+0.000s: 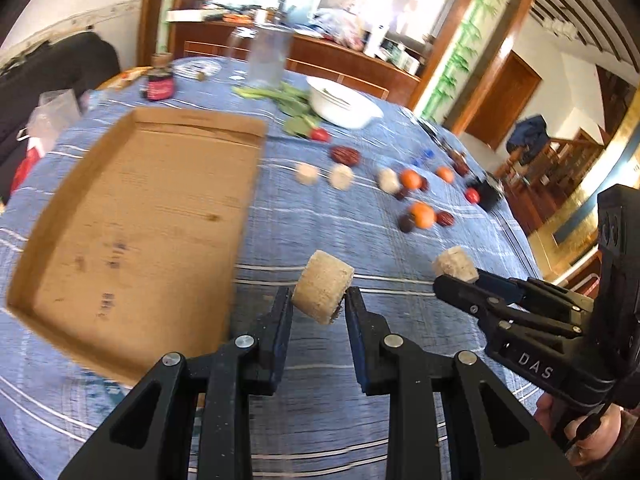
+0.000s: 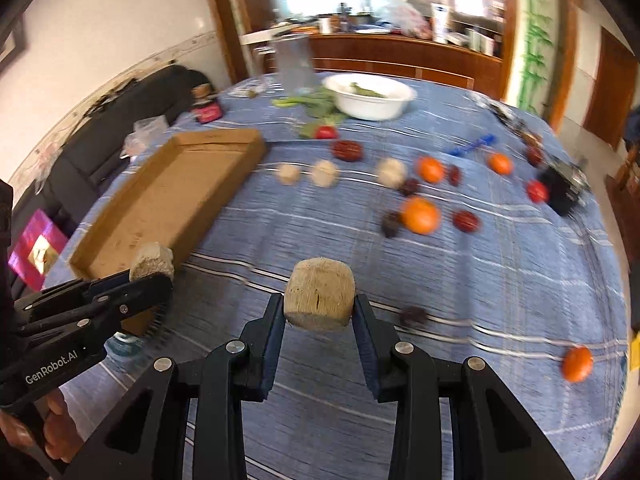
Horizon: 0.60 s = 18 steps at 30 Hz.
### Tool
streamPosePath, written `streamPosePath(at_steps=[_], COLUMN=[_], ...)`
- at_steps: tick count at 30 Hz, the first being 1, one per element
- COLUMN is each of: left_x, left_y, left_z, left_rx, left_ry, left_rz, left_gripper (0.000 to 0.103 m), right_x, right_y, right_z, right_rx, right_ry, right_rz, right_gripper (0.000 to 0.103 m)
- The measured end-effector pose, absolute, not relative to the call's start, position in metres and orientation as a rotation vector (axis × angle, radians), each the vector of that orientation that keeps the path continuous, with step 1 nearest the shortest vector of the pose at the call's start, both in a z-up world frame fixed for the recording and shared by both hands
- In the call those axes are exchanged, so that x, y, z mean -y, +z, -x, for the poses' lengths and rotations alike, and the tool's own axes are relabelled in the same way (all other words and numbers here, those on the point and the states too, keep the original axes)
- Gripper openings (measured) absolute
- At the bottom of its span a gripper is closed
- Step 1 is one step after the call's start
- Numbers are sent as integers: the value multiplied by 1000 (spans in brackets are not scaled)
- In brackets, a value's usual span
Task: Organize fruits
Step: 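Carry both cork pieces into the cardboard tray and open both tools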
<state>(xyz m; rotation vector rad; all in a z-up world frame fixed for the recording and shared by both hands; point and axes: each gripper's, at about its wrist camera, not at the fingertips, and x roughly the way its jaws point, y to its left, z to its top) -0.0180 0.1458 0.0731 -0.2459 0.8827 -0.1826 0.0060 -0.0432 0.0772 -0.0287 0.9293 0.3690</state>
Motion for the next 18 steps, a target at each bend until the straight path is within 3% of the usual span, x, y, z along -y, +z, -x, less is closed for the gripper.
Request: streamPosePath(at_steps=[18], left_x=[-296], left_y=[46], left_z=[12], left_rx=[-914], left_ry=[109], left_rz=[290], left_gripper=[26], right_x=[-132], right_y=[61], right_z=[-39], right_rx=[-983], right_ry=[604], right_rz=[130], right_gripper=[38])
